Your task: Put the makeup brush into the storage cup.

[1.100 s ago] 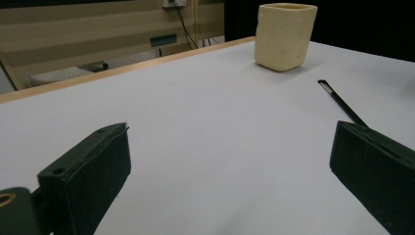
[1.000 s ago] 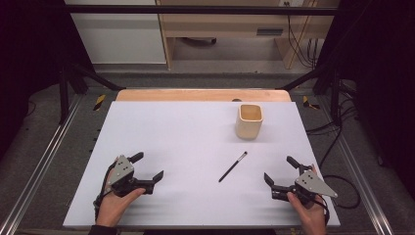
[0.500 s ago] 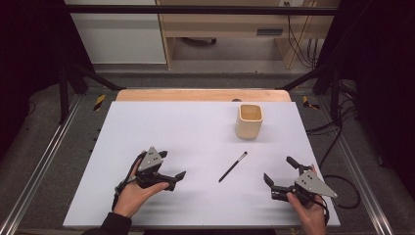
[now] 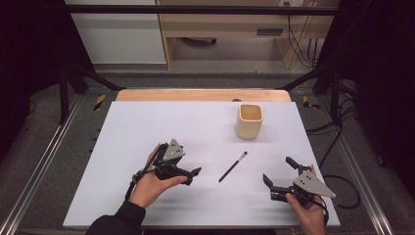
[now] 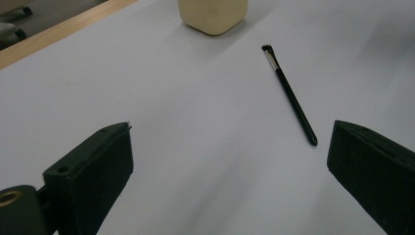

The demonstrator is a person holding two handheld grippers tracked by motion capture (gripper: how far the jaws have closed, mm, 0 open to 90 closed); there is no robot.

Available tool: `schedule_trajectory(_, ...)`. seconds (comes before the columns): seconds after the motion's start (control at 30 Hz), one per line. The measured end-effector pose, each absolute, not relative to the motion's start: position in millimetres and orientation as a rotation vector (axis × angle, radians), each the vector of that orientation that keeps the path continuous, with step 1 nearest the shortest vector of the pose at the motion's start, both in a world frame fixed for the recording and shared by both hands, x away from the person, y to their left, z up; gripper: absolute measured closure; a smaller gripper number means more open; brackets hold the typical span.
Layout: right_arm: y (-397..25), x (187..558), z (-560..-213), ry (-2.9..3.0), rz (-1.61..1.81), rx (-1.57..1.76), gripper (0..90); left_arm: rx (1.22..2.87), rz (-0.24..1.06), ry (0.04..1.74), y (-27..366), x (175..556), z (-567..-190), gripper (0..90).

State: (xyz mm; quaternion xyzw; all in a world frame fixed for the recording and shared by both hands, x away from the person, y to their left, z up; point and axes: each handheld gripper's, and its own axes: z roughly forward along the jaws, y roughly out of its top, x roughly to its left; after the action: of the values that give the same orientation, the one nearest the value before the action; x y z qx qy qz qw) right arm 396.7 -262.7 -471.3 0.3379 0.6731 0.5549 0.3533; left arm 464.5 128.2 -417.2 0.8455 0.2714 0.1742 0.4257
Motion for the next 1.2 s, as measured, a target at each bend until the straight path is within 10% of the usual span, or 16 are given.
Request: schedule_trajectory(1.2, -265, 396, -469, 1.720, 1.450, 0.889, 2.8, 2.342, 0.409, 0.619, 45, 490, -414, 4.1)
